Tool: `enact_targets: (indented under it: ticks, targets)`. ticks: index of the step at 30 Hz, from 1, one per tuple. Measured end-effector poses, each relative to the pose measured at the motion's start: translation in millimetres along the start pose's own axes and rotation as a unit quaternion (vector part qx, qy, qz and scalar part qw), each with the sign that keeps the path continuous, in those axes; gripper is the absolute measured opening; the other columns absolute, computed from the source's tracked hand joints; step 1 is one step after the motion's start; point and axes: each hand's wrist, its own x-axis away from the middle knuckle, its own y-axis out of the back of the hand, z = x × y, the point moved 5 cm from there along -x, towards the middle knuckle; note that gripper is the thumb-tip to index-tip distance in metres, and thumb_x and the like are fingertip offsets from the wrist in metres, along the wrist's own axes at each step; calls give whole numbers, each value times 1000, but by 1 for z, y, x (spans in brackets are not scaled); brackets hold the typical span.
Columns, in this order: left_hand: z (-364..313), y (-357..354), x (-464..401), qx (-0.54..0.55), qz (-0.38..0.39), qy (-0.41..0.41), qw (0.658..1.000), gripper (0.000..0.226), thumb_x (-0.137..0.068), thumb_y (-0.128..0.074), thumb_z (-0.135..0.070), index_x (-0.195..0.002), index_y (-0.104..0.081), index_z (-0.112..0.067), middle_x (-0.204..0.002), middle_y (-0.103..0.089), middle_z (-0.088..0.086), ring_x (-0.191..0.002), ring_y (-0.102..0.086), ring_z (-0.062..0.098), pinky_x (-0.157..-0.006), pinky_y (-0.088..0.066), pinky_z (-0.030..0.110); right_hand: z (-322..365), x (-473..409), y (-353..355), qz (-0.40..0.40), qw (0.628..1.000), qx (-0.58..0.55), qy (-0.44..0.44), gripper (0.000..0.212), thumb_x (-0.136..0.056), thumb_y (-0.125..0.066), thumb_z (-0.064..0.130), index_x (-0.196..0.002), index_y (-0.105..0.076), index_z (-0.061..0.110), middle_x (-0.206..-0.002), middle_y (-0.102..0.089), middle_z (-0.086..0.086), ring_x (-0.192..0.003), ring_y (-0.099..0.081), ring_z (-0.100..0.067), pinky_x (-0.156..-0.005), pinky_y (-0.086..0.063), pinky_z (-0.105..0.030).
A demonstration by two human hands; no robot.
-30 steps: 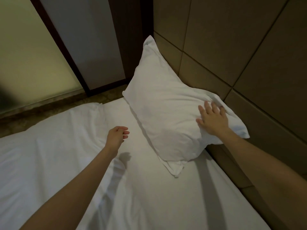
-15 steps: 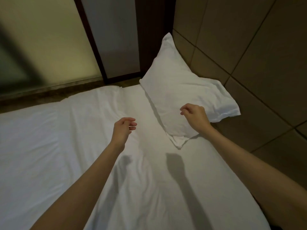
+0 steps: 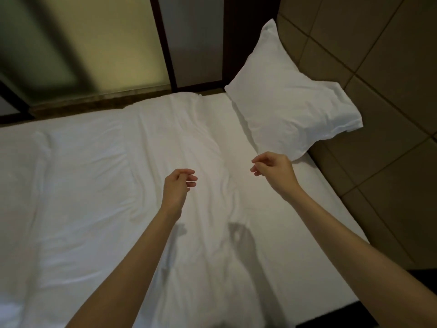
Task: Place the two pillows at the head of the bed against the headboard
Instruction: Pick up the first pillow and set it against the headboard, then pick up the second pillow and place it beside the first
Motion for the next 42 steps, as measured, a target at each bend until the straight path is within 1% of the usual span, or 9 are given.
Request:
enact_targets:
  ticks: [3, 8, 11, 17, 21, 26, 31, 37, 42]
  targets:
    - [17, 15, 18, 6, -15, 11, 1000, 30, -90, -37, -6, -85, -65, -17, -78, -65, -1, -70, -60, 12, -68, -44, 22, -5, 19, -14, 27, 999, -25, -16, 21, -79, -55, 1, -76, -68, 18, -70, -73, -4, -61, -66, -14, -66, -49, -24]
    - [48, 41, 49, 20, -62, 36, 997, 28, -90, -37, -6, -91, -65, -13, -78, -65, 1, -69, -60, 13, -68, -45, 22, -14, 45, -39, 79, 995, -54, -37, 19, -80, -57, 2, -78, -69, 16, -69, -73, -3, -60, -66, -11, -62, -49, -20]
    - [70, 60, 73, 24, -94, 52, 994, 28, -90, -37, -6, -94, -65, -9, -77, -65, 2, -66, -59, 12, -65, -45, 20, -23, 62, -59, 111, 989, -76, -66, 19, -80, -56, 0, -77, -68, 14, -68, -72, -3, -58, -65, -11, -63, -48, -23]
    - [121, 122, 124, 35, -179, 99, 978, 28, -89, -37, -7, -93, -65, -11, -78, -66, 4, -69, -59, 15, -67, -45, 23, -30, 106, -125, 198, 970, -87, -111, 17, -82, -54, 1, -80, -67, 11, -71, -71, -7, -55, -64, -11, -64, -47, -24]
    - [146, 172, 150, 44, -233, 108, 966, 29, -89, -37, -7, -90, -65, -13, -77, -66, 3, -69, -59, 16, -67, -45, 24, -29, 137, -166, 239, 953, -111, -148, 15, -83, -55, 2, -79, -67, 10, -69, -69, -7, -60, -63, -18, -64, -48, -26]
    - [176, 245, 176, 81, -293, 118, 945, 28, -89, -38, -8, -87, -65, -16, -78, -66, 2, -69, -59, 14, -67, -45, 22, -19, 174, -224, 287, 939, -100, -161, 15, -84, -55, 2, -78, -66, 11, -69, -67, -7, -61, -62, -18, -63, -47, -26]
    - [210, 327, 189, 90, -331, 137, 929, 27, -91, -37, -9, -98, -63, -14, -85, -65, 0, -78, -60, 15, -71, -46, 25, -7, 210, -303, 310, 934, -78, -161, 14, -84, -57, 3, -78, -66, 13, -74, -67, -6, -64, -61, -17, -66, -46, -27]
    - [246, 460, 185, 122, -342, 164, 917, 25, -95, -37, -11, -108, -58, -11, -95, -63, 3, -81, -61, 17, -70, -47, 24, 14, 249, -427, 306, 932, -76, -181, 18, -83, -57, 2, -77, -66, 15, -78, -68, -6, -67, -63, -18, -67, -46, -28]
    - [266, 569, 176, 151, -346, 209, 902, 29, -96, -38, -12, -120, -55, -7, -107, -60, 9, -93, -59, 24, -81, -46, 32, 35, 276, -522, 292, 928, -69, -222, 18, -84, -54, 0, -83, -64, 15, -81, -67, -5, -71, -64, -20, -70, -45, -30]
